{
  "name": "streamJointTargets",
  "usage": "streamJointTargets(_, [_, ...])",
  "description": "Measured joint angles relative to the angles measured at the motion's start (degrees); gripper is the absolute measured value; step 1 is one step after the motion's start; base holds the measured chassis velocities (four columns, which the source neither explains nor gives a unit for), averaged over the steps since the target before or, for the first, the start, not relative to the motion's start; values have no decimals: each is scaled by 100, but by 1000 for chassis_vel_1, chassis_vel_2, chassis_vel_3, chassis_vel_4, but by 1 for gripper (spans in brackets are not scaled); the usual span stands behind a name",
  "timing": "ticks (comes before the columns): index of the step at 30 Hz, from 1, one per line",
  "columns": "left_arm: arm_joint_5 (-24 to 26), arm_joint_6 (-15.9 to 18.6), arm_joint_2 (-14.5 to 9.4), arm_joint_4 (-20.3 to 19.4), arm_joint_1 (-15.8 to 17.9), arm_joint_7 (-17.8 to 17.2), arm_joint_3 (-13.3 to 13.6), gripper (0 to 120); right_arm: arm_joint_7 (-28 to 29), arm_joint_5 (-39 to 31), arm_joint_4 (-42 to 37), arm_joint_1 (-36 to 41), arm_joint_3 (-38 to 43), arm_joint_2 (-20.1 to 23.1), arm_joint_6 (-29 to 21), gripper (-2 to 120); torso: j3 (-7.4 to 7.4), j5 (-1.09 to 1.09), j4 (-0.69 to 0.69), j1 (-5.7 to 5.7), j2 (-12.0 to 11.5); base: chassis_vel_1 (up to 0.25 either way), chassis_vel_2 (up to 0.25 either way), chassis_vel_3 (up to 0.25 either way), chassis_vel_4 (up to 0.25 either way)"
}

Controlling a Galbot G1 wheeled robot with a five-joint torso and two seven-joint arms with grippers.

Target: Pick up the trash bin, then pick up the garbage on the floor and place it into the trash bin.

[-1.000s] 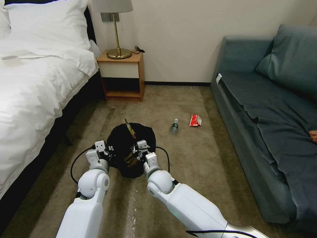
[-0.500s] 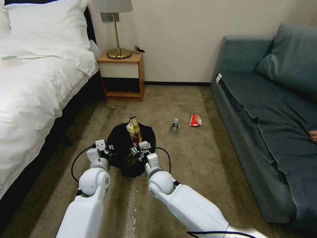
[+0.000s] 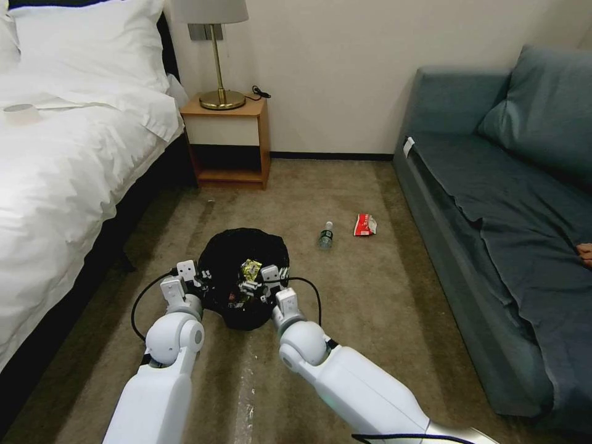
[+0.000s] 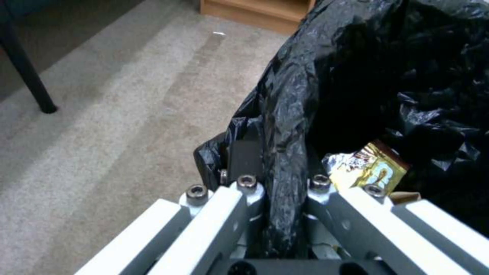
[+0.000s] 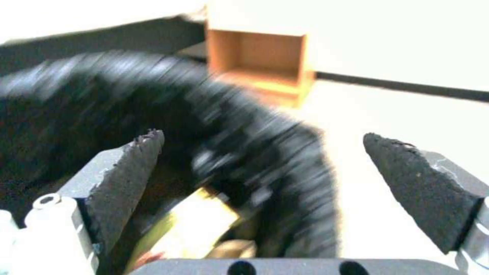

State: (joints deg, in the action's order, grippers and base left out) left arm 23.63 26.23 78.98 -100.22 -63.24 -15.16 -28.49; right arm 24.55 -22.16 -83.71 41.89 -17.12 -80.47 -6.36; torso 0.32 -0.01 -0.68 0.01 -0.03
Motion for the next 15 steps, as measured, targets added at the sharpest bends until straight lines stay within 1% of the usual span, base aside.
streamJointTargets(1, [0, -5, -18, 20, 6, 4, -5, 3, 12, 12, -107, -2, 233, 15, -54, 100, 0, 0, 0, 0, 0, 0, 0, 0, 0])
streamJointTargets(4, [0, -9, -30, 34, 13, 10, -6, 3, 13, 24, -163, -2, 418, 32, -66, 100, 0, 0, 0, 0, 0, 0, 0, 0, 0])
streamJointTargets(6, [-70, -77, -56, 129, 50, 83, -27, 3, 62, 116, -259, 129, 966, 49, -21, 100, 0, 0, 0, 0, 0, 0, 0, 0, 0])
streamJointTargets(7, [-70, -77, -56, 129, 50, 83, -27, 3, 62, 116, -259, 129, 966, 49, -21, 100, 0, 0, 0, 0, 0, 0, 0, 0, 0])
streamJointTargets(9, [-106, -128, -84, 216, 84, 106, -74, 3, 67, 344, -303, 347, 1352, 82, 38, 100, 0, 0, 0, 0, 0, 0, 0, 0, 0])
streamJointTargets(10, [-106, -128, -84, 216, 84, 106, -74, 3, 67, 344, -303, 347, 1352, 82, 38, 100, 0, 0, 0, 0, 0, 0, 0, 0, 0])
streamJointTargets(12, [-89, -146, -158, 238, 114, 132, -121, 3, -42, 628, -321, 766, 1885, 196, 215, 100, 0, 1, -1, 0, 0, 0, 0, 0, 0])
streamJointTargets(13, [-89, -146, -158, 238, 114, 132, -121, 3, -42, 628, -321, 766, 1885, 196, 215, 100, 0, 1, -1, 0, 0, 0, 0, 0, 0])
streamJointTargets(14, [-74, -147, -184, 246, 134, 144, -134, 3, -133, 643, -327, 929, 2067, 248, 344, 100, 0, 1, -1, 0, 0, 0, 0, 0, 0])
streamJointTargets(15, [-70, -154, -195, 271, 162, 150, -148, 3, -317, 611, -283, 1089, 2268, 292, 735, 100, 0, 1, -2, 0, 0, 0, 0, 0, 0])
